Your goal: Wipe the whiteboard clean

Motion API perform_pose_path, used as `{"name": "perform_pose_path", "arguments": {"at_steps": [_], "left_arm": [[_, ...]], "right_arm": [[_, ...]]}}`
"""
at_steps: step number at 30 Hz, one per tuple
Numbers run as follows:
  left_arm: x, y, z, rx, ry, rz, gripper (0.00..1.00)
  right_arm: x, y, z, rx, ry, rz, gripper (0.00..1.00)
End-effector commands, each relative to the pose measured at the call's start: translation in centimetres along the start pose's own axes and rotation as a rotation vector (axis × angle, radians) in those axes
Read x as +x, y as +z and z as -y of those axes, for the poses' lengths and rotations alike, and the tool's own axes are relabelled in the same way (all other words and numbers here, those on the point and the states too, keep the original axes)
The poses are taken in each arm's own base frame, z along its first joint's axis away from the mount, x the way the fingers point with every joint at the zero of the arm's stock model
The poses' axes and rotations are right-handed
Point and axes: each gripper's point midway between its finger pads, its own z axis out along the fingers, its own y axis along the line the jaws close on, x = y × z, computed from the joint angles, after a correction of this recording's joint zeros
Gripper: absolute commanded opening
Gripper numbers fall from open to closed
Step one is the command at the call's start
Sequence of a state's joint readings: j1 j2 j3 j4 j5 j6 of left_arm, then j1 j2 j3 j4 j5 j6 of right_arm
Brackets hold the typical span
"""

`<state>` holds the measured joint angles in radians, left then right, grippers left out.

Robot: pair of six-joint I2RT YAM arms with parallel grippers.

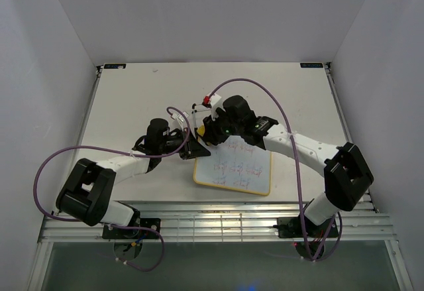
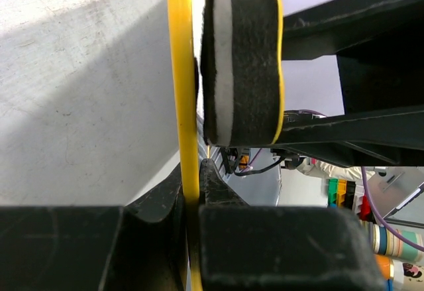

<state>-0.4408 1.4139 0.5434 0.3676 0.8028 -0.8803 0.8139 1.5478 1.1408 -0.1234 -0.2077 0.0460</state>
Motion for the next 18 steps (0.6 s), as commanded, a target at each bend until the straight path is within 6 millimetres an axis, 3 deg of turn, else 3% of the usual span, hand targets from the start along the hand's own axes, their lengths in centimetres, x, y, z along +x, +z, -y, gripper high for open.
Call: {"name": "perform_pose_path", "arguments": {"at_steps": [1,8,11,15,18], "left_arm": [[-1.3,-0.2,2.1,0.045,0.116,0.035,0.00],[-1.9,-0.3,2.5,0.038,0.119,0.050,0.00],[-1.9,-0.3,2.6,0.040,0.120,0.047,0.00],[-1.8,-0.1,2.4,0.038,0.124,0.038,0.00],[-1.8,-0.1,2.4,0.039,0.130,0.035,0.00]], "right_arm": [[-1.6,0.2,0.5,0.036,-0.003,0.023,0.20],[5.0,-1.7,5.7,0.231,0.156,-0.091,0.19],[7.5,-2.7,6.6,0.272,0.194,-0.132,0.19],[7.7,-2.4,4.3,0.170,0.222,-0.134,0.18],[5.4,-1.1,0.8,0.049,0.198,-0.092,0.17]]}}
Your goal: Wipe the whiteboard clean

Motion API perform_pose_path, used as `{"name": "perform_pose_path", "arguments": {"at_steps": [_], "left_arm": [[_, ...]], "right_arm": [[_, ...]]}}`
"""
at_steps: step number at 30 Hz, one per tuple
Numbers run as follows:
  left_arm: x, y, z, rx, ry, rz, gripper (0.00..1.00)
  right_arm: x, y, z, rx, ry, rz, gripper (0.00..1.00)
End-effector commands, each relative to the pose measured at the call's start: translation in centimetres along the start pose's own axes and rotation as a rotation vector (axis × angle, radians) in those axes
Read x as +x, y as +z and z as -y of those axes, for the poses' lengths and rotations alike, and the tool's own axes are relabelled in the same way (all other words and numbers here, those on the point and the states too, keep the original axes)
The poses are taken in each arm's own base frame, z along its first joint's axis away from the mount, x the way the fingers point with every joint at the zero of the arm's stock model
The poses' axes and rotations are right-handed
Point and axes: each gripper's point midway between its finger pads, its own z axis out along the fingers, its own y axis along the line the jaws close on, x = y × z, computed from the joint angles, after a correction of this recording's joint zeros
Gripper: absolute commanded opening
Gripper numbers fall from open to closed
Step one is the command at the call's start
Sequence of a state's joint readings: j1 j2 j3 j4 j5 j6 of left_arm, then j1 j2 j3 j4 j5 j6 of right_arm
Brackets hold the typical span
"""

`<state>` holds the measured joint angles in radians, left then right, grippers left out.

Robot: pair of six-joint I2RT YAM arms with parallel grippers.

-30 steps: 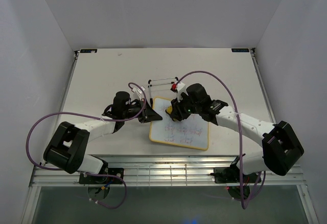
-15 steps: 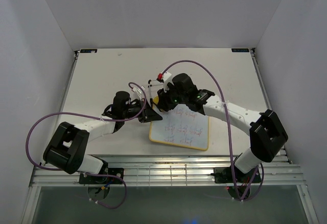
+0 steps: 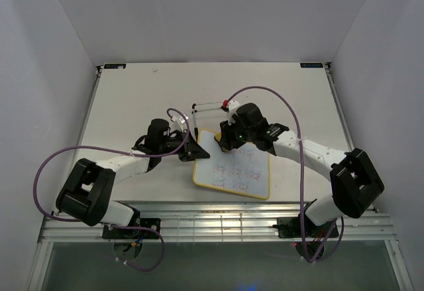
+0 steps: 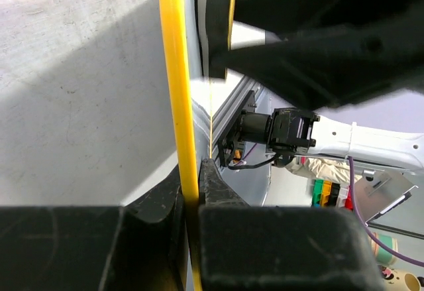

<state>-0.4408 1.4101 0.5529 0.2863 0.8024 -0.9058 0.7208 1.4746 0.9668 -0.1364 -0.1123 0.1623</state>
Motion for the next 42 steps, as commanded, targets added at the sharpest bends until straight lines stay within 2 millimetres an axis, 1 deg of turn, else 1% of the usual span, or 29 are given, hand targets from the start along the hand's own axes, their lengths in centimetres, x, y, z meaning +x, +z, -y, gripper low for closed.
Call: {"name": "perform_pose_path", "arguments": {"at_steps": [1,2,4,5,7,10,11,12,14,15,17,18,20,23,24,25,26,27,28,29,30,31,32,33,35,37,38,40,42], "left_arm": [[-2.2,0.0,3.2,0.079,0.209,0.064,0.00],[-2.2,0.0,3.3,0.080,0.210,0.064,0.00],[-2.2,0.0,3.5,0.084,0.217,0.064,0.00],[-2.2,0.1,3.6,0.085,0.219,0.063,0.00],[-2.3,0.1,3.6,0.085,0.220,0.065,0.00],[-2.3,0.2,3.6,0.081,0.218,0.066,0.00],[-2.2,0.1,3.6,0.080,0.214,0.068,0.00],[-2.3,0.1,3.5,0.073,0.210,0.077,0.00],[-2.3,0.1,3.4,0.071,0.207,0.080,0.00],[-2.2,0.1,3.4,0.071,0.206,0.079,0.00],[-2.1,0.1,3.4,0.071,0.205,0.075,0.00],[-2.1,0.0,3.4,0.072,0.204,0.073,0.00],[-2.1,0.0,3.4,0.072,0.206,0.075,0.00],[-2.2,-0.1,3.5,0.070,0.207,0.082,0.00],[-2.2,-0.1,3.5,0.068,0.208,0.084,0.00],[-2.3,-0.1,3.4,0.062,0.206,0.088,0.00],[-2.3,-0.1,3.4,0.060,0.203,0.089,0.00],[-2.4,-0.1,3.3,0.056,0.201,0.094,0.00],[-2.4,-0.1,3.3,0.052,0.194,0.098,0.00],[-2.6,0.0,3.0,0.040,0.185,0.108,0.00],[-2.6,0.0,2.9,0.036,0.181,0.112,0.00],[-2.7,0.0,2.8,0.031,0.178,0.116,0.00],[-2.8,0.0,2.6,0.022,0.166,0.124,0.00],[-2.8,0.1,2.5,0.018,0.163,0.127,0.00],[-3.0,0.1,2.5,0.014,0.156,0.135,0.00],[-3.2,0.0,2.5,0.009,0.156,0.146,0.00],[-3.1,0.0,2.4,0.006,0.153,0.150,0.00],[-3.4,-0.2,2.4,-0.005,0.155,0.175,0.00],[-3.4,-0.4,2.0,-0.018,0.150,0.191,0.00]], "right_arm": [[-0.3,0.2,-5.5,-0.172,-0.006,-0.020,0.17],[-1.4,0.1,-7.5,-0.214,-0.026,0.000,0.17],[-2.0,0.3,-9.5,-0.271,-0.042,0.002,0.17],[-3.0,0.2,-10.7,-0.295,-0.055,0.015,0.17],[-3.0,1.2,-10.7,-0.287,-0.055,-0.001,0.17],[-2.8,2.4,-8.9,-0.231,-0.040,-0.038,0.17],[-2.8,2.7,-7.6,-0.201,-0.020,-0.049,0.17],[-2.0,3.1,-6.5,-0.166,-0.006,-0.080,0.17],[-1.4,3.5,-3.8,-0.086,0.024,-0.098,0.17],[-0.5,3.9,-2.9,-0.065,0.038,-0.127,0.17],[-0.1,4.1,-0.4,0.014,0.059,-0.151,0.17],[0.9,4.3,0.5,0.038,0.067,-0.192,0.17],[1.2,4.1,1.8,0.078,0.083,-0.211,0.16],[2.1,3.5,2.4,0.109,0.086,-0.235,0.16],[2.1,3.1,2.2,0.103,0.089,-0.236,0.17],[2.2,2.9,1.5,0.067,0.094,-0.235,0.15],[3.4,2.7,1.0,0.041,0.099,-0.254,0.15],[3.0,1.9,-0.1,0.000,0.097,-0.228,0.15],[3.3,1.5,-1.8,-0.089,0.103,-0.229,0.15],[3.2,1.2,-3.4,-0.151,0.099,-0.209,0.15],[3.6,0.4,-4.5,-0.197,0.100,-0.198,0.15],[3.7,-0.1,-6.0,-0.267,0.101,-0.195,0.15],[3.6,-0.3,-7.4,-0.310,0.092,-0.187,0.15],[3.7,-0.6,-8.2,-0.331,0.085,-0.187,0.15],[4.1,-0.7,-9.0,-0.345,0.074,-0.200,0.15],[4.8,-0.4,-8.9,-0.345,0.085,-0.212,0.15],[5.1,-0.3,-8.7,-0.334,0.086,-0.217,0.15],[6.3,-0.2,-8.0,-0.304,0.098,-0.244,0.15],[7.3,-0.2,-6.7,-0.260,0.121,-0.268,0.15]]}}
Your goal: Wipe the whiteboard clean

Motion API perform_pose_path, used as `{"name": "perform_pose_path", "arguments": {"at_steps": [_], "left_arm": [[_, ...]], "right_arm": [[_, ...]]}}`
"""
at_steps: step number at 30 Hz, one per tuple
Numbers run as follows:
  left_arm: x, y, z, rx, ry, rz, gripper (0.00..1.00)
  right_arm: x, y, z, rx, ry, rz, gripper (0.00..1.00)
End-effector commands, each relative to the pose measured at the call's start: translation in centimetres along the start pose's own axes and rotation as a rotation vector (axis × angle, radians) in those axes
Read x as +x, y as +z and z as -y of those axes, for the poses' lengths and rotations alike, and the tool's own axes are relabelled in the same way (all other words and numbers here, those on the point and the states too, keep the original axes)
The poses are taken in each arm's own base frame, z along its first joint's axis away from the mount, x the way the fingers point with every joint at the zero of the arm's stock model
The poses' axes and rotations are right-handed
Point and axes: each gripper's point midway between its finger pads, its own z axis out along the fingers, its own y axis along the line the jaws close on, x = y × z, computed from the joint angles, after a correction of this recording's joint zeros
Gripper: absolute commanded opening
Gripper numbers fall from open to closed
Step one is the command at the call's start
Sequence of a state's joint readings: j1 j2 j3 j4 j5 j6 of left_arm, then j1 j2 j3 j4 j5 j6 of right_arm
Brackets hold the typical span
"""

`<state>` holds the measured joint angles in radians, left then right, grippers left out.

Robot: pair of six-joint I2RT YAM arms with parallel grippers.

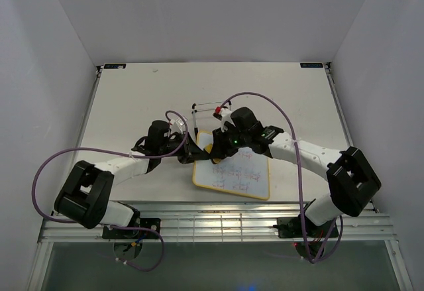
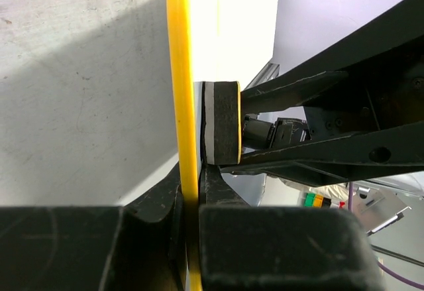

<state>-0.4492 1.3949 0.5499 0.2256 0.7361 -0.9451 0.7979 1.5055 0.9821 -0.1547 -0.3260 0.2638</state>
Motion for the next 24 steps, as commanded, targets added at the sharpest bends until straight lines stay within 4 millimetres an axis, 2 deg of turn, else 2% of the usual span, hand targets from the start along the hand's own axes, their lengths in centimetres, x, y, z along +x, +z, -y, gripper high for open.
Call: {"name": "perform_pose_path", "arguments": {"at_steps": [1,3,5,8,12,15,18,19,21,22,24], "left_arm": [[-3.3,-0.6,3.1,0.054,0.213,0.176,0.00],[-3.2,-0.6,2.9,0.050,0.213,0.179,0.00],[-3.3,-0.7,2.9,0.046,0.217,0.188,0.00],[-3.4,-1.1,2.7,0.035,0.220,0.214,0.00],[-3.5,-1.6,2.0,0.012,0.215,0.242,0.00],[-3.4,-1.6,1.3,0.001,0.212,0.237,0.00],[-3.0,-1.3,0.8,-0.003,0.212,0.214,0.00],[-2.9,-1.2,0.7,-0.004,0.210,0.207,0.00],[-2.7,-1.0,0.4,-0.005,0.207,0.192,0.00],[-2.7,-1.0,0.5,-0.002,0.209,0.191,0.00],[-2.7,-1.0,0.4,-0.002,0.208,0.189,0.00]], "right_arm": [[5.9,0.0,2.7,0.062,0.122,-0.162,0.15],[7.4,-0.5,5.4,0.121,0.198,-0.194,0.15],[9.0,-1.9,9.3,0.227,0.297,-0.218,0.14],[11.0,-3.8,12.6,0.349,0.367,-0.280,0.14],[13.2,-5.6,14.5,0.397,0.448,-0.325,0.14],[13.5,-5.9,15.0,0.392,0.466,-0.332,0.14],[11.8,-4.6,13.2,0.308,0.446,-0.327,0.10],[9.7,-3.5,11.4,0.265,0.380,-0.310,0.09],[7.6,-2.0,8.7,0.207,0.333,-0.301,0.10],[5.3,-0.6,5.5,0.130,0.258,-0.278,0.10],[3.9,0.8,2.4,0.074,0.209,-0.273,0.10]]}}
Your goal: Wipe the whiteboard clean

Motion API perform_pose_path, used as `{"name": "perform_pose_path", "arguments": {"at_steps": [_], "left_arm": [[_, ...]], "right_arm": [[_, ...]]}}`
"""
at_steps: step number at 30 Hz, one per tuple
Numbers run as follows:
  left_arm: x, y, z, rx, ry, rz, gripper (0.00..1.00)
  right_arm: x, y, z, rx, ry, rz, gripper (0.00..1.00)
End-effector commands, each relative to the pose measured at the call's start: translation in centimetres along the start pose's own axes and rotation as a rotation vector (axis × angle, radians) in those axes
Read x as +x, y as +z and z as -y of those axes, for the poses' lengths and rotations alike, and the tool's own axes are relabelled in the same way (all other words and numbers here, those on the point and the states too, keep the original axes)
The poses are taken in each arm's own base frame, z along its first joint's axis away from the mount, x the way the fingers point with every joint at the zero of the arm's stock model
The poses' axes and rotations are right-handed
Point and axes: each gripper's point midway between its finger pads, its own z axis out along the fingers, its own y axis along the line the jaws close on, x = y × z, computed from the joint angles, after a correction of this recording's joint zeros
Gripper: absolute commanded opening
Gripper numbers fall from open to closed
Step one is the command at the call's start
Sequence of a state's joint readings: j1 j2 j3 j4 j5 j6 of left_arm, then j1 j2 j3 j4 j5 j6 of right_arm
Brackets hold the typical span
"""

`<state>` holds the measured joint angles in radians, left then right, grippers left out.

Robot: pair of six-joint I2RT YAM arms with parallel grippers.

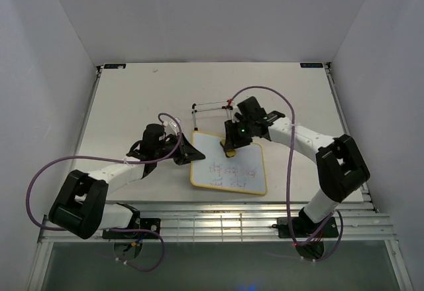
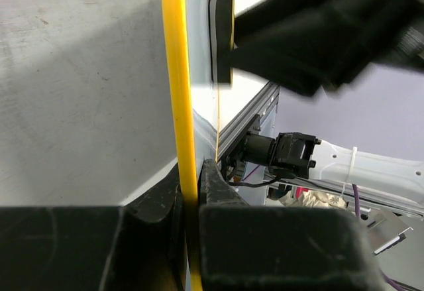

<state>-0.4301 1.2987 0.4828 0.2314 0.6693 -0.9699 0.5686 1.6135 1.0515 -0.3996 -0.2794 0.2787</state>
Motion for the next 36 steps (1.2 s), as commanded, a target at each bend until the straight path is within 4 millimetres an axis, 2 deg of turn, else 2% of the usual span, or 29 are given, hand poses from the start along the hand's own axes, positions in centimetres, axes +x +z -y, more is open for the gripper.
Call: {"name": "perform_pose_path", "arguments": {"at_steps": [1,2,5,7,8,9,11,12,13,14,15,16,17,18,19,22,24,27,30,31,32,34,36], "left_arm": [[-2.3,0.5,1.0,0.031,0.217,0.106,0.00],[-2.4,0.5,1.1,0.032,0.220,0.111,0.00],[-2.4,0.3,1.2,0.032,0.218,0.119,0.00],[-2.4,0.2,1.1,0.029,0.210,0.122,0.00],[-2.5,0.2,1.1,0.027,0.208,0.130,0.00],[-2.5,0.1,1.1,0.026,0.204,0.134,0.00],[-2.7,-0.1,1.1,0.018,0.194,0.159,0.00],[-2.7,-0.2,1.1,0.015,0.188,0.167,0.00],[-2.8,-0.3,1.0,0.011,0.184,0.175,0.00],[-2.9,-0.4,0.5,-0.008,0.169,0.187,0.00],[-3.0,-0.6,0.7,-0.007,0.169,0.200,0.00],[-3.1,-0.7,0.6,-0.016,0.164,0.209,0.00],[-3.3,-0.8,0.3,-0.032,0.160,0.230,0.00],[-3.5,-1.0,0.4,-0.033,0.162,0.244,0.00],[-3.6,-1.1,0.2,-0.043,0.157,0.252,0.00],[-3.9,-1.2,0.2,-0.048,0.157,0.265,0.00],[-3.8,-1.1,0.2,-0.050,0.157,0.258,0.00],[-3.7,-0.9,-0.2,-0.059,0.146,0.249,0.00],[-3.7,-0.7,-0.4,-0.062,0.138,0.247,0.00],[-3.8,-0.7,-0.4,-0.062,0.135,0.250,0.00],[-3.8,-0.6,-0.4,-0.061,0.134,0.251,0.00],[-4.0,-0.6,-0.2,-0.057,0.130,0.256,0.00],[-4.0,-0.5,-0.2,-0.057,0.123,0.252,0.00]], "right_arm": [[3.0,1.8,-9.4,-0.176,-0.117,-0.138,0.10],[3.1,1.7,-12.4,-0.223,-0.167,-0.135,0.10],[4.2,2.2,-15.4,-0.271,-0.208,-0.153,0.09],[4.7,2.6,-14.7,-0.240,-0.206,-0.153,0.09],[4.7,2.7,-13.6,-0.208,-0.192,-0.154,0.09],[5.7,2.8,-12.0,-0.176,-0.175,-0.173,0.09],[5.7,2.7,-8.3,-0.120,-0.109,-0.166,0.09],[7.4,2.4,-6.2,-0.080,-0.080,-0.187,0.09],[7.2,2.0,-3.6,-0.035,-0.022,-0.171,0.09],[7.2,1.1,-2.6,-0.029,0.000,-0.149,0.09],[9.1,0.9,-0.9,-0.002,0.034,-0.177,0.09],[9.0,0.3,1.1,0.037,0.084,-0.159,0.09],[9.0,-0.4,2.0,0.048,0.108,-0.136,0.09],[10.3,-0.5,3.0,0.064,0.129,-0.155,0.09],[10.2,-1.0,4.3,0.087,0.165,-0.141,0.09],[11.1,-1.5,6.0,0.152,0.166,-0.161,0.08],[11.3,-1.4,6.0,0.148,0.157,-0.175,0.08],[9.8,-1.4,3.5,0.046,0.132,-0.141,0.08],[8.2,-1.3,-2.5,-0.088,0.027,-0.114,0.08],[8.8,-1.1,-5.4,-0.135,-0.043,-0.124,0.08],[7.7,-1.2,-7.8,-0.181,-0.049,-0.080,0.08],[8.2,-1.1,-11.8,-0.255,-0.108,-0.076,0.08],[7.8,-0.9,-14.1,-0.280,-0.126,-0.069,0.08]]}}
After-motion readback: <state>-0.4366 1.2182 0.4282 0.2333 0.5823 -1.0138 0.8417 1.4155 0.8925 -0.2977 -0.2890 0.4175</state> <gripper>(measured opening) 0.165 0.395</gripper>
